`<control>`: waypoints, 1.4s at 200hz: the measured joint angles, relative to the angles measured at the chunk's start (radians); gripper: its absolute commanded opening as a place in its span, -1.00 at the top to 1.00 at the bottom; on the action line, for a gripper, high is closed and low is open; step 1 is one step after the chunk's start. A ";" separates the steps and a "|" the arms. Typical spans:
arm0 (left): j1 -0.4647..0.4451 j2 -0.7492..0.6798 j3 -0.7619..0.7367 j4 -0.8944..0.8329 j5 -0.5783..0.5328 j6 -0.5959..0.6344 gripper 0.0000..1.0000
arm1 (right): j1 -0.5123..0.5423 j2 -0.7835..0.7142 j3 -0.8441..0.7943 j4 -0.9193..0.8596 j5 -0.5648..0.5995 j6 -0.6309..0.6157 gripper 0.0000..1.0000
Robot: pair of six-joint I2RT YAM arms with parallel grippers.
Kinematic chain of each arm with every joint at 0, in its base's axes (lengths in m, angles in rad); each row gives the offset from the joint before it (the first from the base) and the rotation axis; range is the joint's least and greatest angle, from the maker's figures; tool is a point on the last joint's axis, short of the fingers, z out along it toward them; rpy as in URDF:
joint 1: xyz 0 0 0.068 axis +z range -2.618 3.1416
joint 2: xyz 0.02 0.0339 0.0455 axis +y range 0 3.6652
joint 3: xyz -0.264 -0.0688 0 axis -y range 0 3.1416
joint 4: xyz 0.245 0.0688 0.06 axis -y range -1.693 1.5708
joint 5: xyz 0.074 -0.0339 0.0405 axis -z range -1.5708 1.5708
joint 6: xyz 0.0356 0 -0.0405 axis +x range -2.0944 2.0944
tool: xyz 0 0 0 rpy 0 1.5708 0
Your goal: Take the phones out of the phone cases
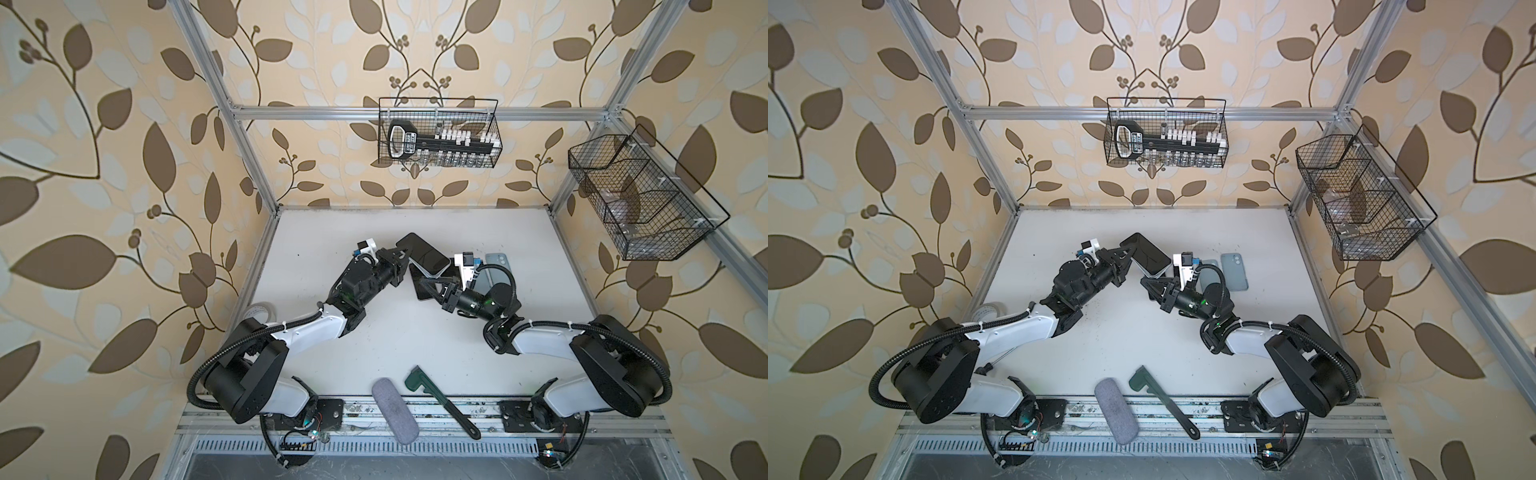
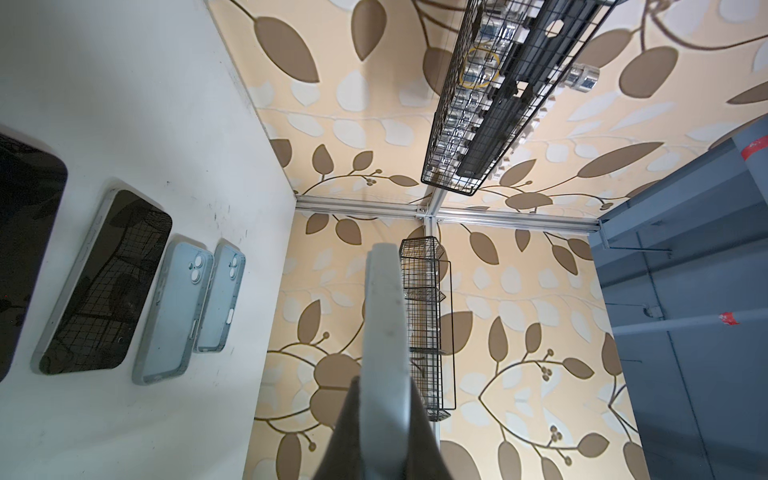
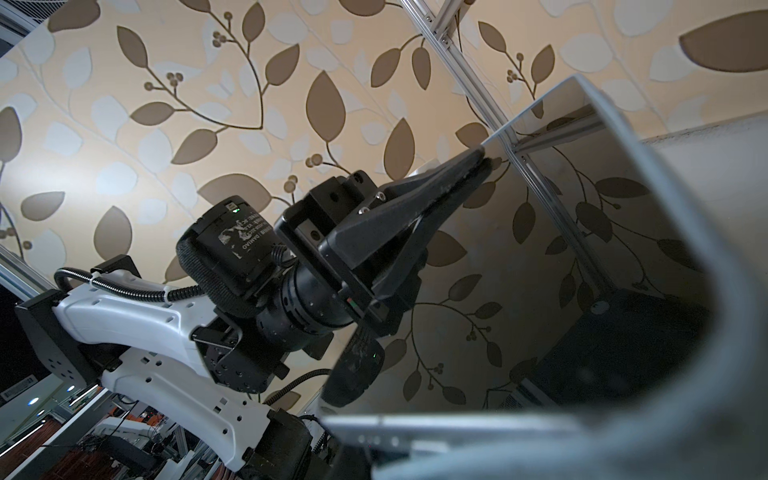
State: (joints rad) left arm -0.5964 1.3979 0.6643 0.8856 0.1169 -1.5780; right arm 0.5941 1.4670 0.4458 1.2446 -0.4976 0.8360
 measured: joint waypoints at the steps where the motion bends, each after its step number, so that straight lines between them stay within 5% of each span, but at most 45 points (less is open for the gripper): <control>1: 0.000 0.000 0.000 0.000 0.002 0.000 1.00 | 0.000 0.000 0.000 0.000 0.000 0.000 0.95; 59: 0.000 0.000 0.015 -0.002 0.039 0.046 1.00 | -0.002 -0.080 0.008 -0.138 -0.040 -0.033 0.54; 89: 0.003 0.000 0.057 -0.021 0.051 0.097 1.00 | -0.009 -0.151 0.026 -0.327 -0.084 -0.114 0.00; 143: 0.026 -0.026 0.134 -0.191 0.121 0.233 1.00 | -0.062 -0.289 0.090 -0.694 -0.219 -0.288 -0.49; 177: 0.122 -0.043 0.169 -0.286 0.222 0.300 1.00 | -0.126 -0.376 0.186 -0.982 -0.294 -0.436 -0.79; 183: 0.147 -0.043 0.182 -0.308 0.249 0.318 1.00 | -0.139 -0.388 0.203 -1.023 -0.304 -0.459 -0.99; 231: 0.311 0.000 0.382 -0.509 0.507 0.497 1.00 | -0.276 -0.388 0.354 -1.306 -0.406 -0.643 -0.87; 280: 0.329 0.050 0.593 -0.868 0.721 0.888 1.00 | -0.300 -0.303 0.515 -1.533 -0.431 -0.801 -0.60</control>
State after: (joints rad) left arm -0.2672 1.4479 1.2575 0.0174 0.8379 -0.6899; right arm 0.2939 1.1641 0.9607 -0.2886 -0.9287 0.0345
